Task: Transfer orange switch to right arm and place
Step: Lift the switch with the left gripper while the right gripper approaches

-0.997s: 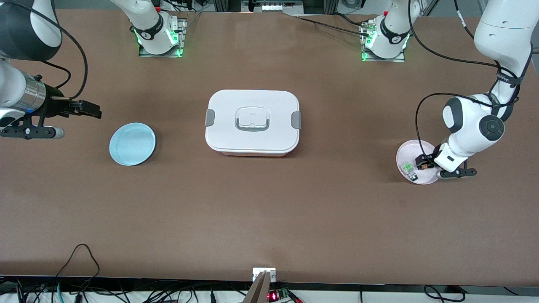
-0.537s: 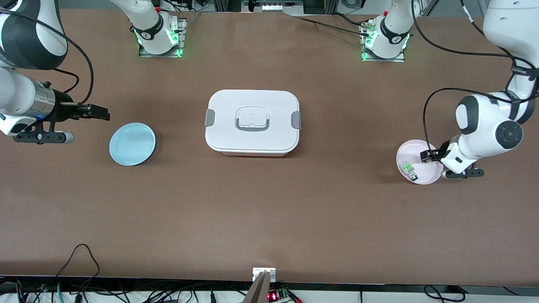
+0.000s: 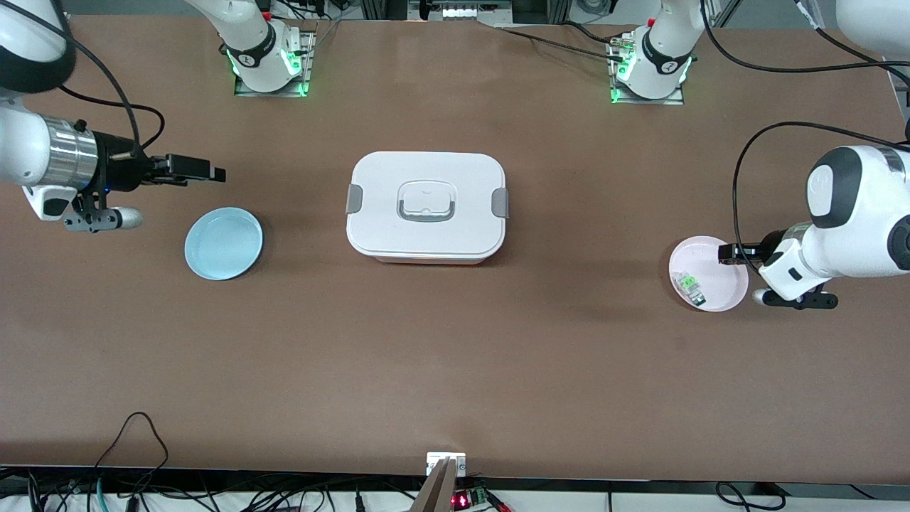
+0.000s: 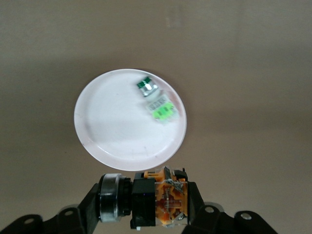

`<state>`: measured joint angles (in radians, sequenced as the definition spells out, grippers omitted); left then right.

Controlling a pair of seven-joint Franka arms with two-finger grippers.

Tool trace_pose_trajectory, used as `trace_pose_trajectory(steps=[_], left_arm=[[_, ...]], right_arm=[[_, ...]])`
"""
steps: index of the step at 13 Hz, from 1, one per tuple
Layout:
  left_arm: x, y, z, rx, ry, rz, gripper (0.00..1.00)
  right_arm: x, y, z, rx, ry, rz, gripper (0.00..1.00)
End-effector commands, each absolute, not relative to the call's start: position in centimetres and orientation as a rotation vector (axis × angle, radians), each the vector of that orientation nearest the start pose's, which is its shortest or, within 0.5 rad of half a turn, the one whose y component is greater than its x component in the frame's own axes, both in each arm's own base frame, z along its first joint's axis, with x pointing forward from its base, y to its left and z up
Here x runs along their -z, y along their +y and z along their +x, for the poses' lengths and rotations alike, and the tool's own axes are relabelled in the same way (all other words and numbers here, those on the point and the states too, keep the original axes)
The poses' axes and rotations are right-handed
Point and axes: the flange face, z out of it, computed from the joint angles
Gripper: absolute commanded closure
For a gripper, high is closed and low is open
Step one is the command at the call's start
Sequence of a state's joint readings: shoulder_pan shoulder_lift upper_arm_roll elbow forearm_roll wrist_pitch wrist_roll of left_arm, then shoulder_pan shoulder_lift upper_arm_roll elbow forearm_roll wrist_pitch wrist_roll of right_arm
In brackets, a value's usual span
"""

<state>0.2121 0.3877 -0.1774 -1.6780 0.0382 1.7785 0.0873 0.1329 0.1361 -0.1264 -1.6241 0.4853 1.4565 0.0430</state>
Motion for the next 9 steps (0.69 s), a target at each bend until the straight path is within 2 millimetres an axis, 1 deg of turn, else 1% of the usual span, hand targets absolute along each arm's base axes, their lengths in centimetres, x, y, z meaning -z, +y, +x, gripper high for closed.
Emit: trace_pose_trajectory(steps=[1, 2, 3, 4, 5, 7, 8, 9], left_arm=[[-38.5, 2.7, 63.4, -0.467, 0.328, -3.296, 0.96], [-38.8, 2.8, 63.2, -0.476, 0.427, -3.368, 0.96], [-38.9, 2.4, 63.2, -0.454, 0.538, -3.424, 0.96], [-38.9, 2.0, 63.2, -0.433, 0.613, -3.469, 0.96], [-39.1, 1.2, 63.1, -0.417, 0.689, -3.514, 0.96], [-39.7, -1.9, 62.5, -0.442, 0.876, -3.662, 0.97], [-39.7, -3.0, 62.5, -0.405, 0.97, -3.747, 0.98], [-39.2, -4.2, 62.5, -0.357, 1.107, -3.816, 0.98]], right_arm=[[-54.5, 8.1, 57.3, -0.426, 0.09, -2.49, 0.0], [-54.2, 9.2, 57.6, -0.44, 0.092, -2.415, 0.0], [-53.3, 10.1, 58.2, -0.459, 0.097, -2.331, 0.0], [-52.5, 11.0, 58.8, -0.481, 0.112, -2.249, 0.0], [-51.2, 11.6, 59.6, -0.505, 0.133, -2.177, 0.0], [-48.8, 13.3, 60.8, -0.536, 0.161, -2.061, 0.0], [-48.0, 14.5, 61.0, -0.536, 0.166, -2.035, 0.0], [-47.7, 15.6, 61.3, -0.522, 0.175, -2.03, 0.0]])
